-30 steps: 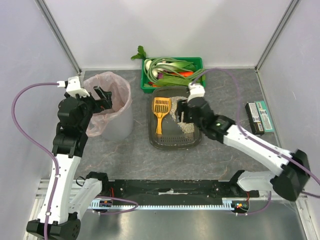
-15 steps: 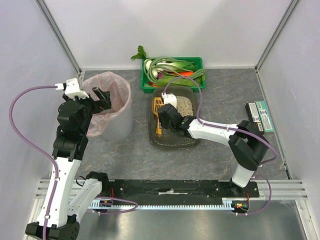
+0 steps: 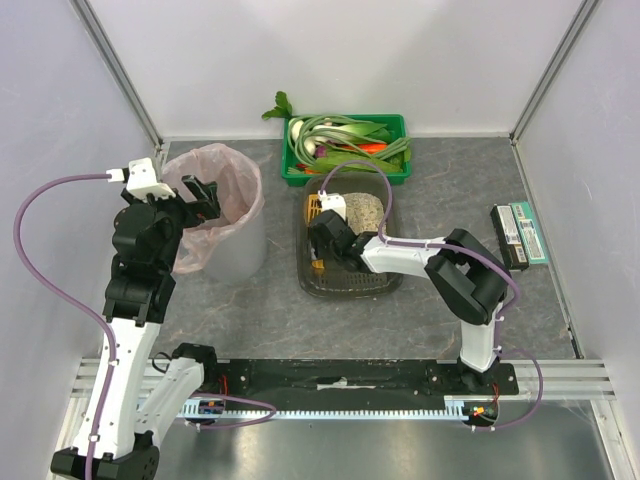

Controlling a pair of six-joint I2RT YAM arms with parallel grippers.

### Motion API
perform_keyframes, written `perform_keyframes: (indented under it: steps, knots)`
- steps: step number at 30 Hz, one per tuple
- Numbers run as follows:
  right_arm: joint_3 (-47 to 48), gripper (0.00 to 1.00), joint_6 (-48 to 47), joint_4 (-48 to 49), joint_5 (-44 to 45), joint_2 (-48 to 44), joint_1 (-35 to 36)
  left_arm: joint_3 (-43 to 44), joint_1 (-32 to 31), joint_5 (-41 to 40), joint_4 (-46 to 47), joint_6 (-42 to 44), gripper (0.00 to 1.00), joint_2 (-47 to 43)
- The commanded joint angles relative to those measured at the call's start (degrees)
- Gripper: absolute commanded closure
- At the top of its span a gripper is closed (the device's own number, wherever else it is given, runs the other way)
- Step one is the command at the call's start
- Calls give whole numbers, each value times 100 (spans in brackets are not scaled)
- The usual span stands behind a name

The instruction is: Clean the litter box

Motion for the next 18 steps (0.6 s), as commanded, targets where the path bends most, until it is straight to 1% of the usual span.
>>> perform_keyframes:
  steps: [1,5,7,10,14,17,18]
  knots:
    - [87,39,216,488,-18,-73,12,-8,-18,-183,229,194,1,-14]
    - [104,34,251,549,-71,-3,12,44,-10,19,185,124,1,56]
    - [262,32,234,384,-106,225,12,27,-18,37,185,132,1,56]
    - [386,32,242,-161,183,384,21,18,-18,-77,194,185,1,21]
    - [96,32,190,-312,754,86,3,44,-18,-60,185,176,0,12]
    - [69,34,59,-444,834,-20,3,53,-18,-16,167,194,1,4]
    - [156,33,41,-653,956,-38,-6,44,-18,-94,167,255,1,3]
